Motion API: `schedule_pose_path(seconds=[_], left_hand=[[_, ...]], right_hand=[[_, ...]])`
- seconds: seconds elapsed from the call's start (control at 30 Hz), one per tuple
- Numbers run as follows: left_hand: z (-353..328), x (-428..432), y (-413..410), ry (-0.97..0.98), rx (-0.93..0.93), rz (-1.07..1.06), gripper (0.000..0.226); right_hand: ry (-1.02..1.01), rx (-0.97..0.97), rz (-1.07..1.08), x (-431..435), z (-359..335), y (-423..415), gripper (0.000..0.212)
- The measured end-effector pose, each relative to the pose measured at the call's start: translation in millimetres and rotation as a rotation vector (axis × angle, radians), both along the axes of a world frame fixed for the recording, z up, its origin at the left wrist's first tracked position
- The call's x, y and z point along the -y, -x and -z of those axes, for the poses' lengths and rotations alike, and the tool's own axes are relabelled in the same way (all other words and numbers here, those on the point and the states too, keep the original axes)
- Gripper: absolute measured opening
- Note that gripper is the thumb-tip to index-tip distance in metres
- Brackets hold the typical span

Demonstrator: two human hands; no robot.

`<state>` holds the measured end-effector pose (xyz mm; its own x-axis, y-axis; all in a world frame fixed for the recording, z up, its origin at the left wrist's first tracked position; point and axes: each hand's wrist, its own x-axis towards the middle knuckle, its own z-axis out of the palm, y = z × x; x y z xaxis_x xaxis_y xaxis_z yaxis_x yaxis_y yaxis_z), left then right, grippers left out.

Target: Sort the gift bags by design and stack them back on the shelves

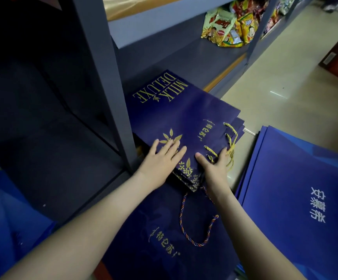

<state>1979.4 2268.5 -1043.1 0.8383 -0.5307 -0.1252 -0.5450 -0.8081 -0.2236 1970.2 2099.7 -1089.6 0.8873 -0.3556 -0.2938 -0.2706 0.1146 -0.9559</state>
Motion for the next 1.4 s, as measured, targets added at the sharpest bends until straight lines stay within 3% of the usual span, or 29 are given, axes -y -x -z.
schedule_pose_path(seconds=[0.17, 0.4, 0.47, 0.53, 0.6, 0.7, 0.73, 0.97, 1.1, 1.3, 1.4], left_hand=[[7, 7, 6, 0.201, 0.064, 0.047, 0.095], [10, 2, 4, 0.336, 0.080, -0.148, 0.104], [16, 1, 18, 0.356, 0.084, -0.151, 0.100], [30, -1, 46, 0.392, 0.037, -0.098, 0.095], [47, -4, 85, 0.386, -0.038, -0.026, 0.094], [80, -19, 136, 0.294, -0.151, 0.071, 0.096], [91, -25, 146, 0.264, -0.195, 0.060, 0.097], [103, -43, 150, 0.195, -0.469, -0.252, 0.116], [94, -49, 130, 0.144, -0.522, -0.408, 0.123], [90, -54, 112, 0.190, -0.634, -0.441, 0.139], [94, -48, 113, 0.208, -0.628, -0.444, 0.142]], right_hand=[[0.204, 0.056, -0.064, -15, -23, -14, 0.100], [0.517, 0.189, -0.617, -19, -52, -53, 0.075], [0.706, 0.291, -0.676, -17, -52, -38, 0.079], [0.771, 0.315, -0.646, -13, -36, -10, 0.084], [0.844, 0.143, -0.663, 1, -8, 29, 0.091], [0.992, -0.317, -0.779, 27, 29, 80, 0.104], [1.019, -0.369, -0.798, 33, 37, 90, 0.108], [1.102, -0.391, -0.767, 47, 36, 120, 0.122], [1.119, -0.377, -0.772, 45, 24, 129, 0.123], [1.172, -0.359, -0.793, 34, 27, 142, 0.121], [1.317, -0.299, -0.821, 26, 21, 141, 0.121]])
